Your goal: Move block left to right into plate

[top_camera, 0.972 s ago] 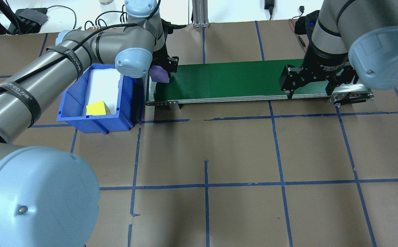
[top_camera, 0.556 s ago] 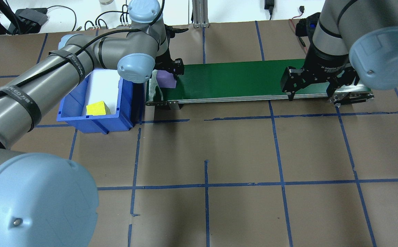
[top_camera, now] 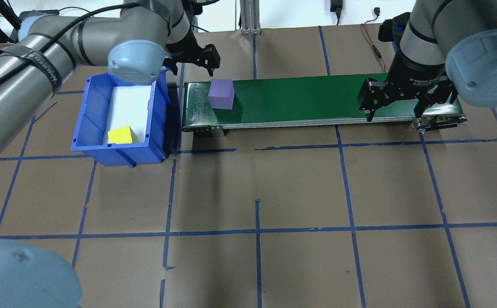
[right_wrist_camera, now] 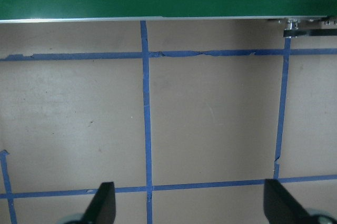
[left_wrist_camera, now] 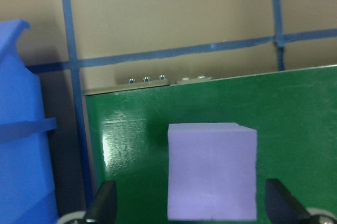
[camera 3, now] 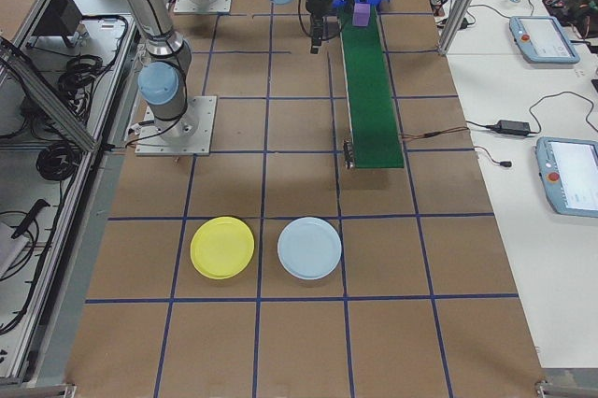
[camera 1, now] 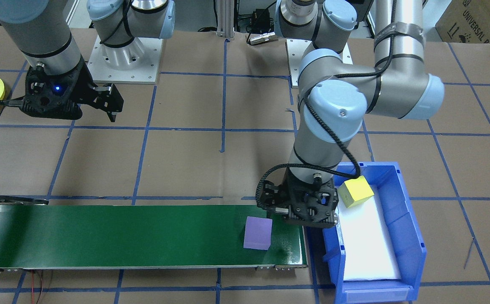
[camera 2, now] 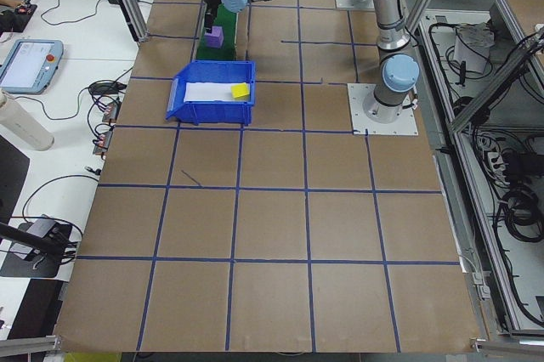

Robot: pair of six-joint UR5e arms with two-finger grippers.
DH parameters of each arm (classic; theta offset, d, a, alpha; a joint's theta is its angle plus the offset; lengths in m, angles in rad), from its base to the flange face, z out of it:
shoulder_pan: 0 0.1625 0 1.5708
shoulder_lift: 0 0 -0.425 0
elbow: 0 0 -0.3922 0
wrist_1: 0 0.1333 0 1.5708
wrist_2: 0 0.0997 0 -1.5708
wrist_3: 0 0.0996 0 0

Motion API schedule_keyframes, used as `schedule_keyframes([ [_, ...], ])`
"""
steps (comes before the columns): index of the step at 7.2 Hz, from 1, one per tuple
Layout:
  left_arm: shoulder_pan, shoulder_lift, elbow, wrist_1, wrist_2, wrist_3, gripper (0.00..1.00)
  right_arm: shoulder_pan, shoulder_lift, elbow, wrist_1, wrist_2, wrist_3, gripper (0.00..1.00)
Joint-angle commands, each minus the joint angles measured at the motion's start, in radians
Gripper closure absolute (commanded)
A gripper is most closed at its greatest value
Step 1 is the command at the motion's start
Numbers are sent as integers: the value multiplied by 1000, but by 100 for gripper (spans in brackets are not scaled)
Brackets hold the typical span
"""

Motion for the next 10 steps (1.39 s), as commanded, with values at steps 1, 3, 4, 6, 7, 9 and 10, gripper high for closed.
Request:
schedule_keyframes([
  [1,162,55,-21,-89,3,160,0,0,80,-29,-128,16,-19,0],
  [3,221,76,-30,-80,42,29,0,0,171,-104,-149,116,-15,0],
  [4,232,70,-57,-89,90,-13,0,0,224,-122,-211,178,-10,0],
  [6,273,55,-174,-70,163,-13,0,0,317,-165,-285,215,-1,0],
  [7,278,32,-182,-72,163,-12,0,2,363,-187,-306,236,10,0],
  [9,278,-19,-199,-73,143,-24,0,2,416,-228,-326,260,57,0],
  [10,277,-31,-206,-70,137,-21,0,0,443,-233,-369,276,86,0],
])
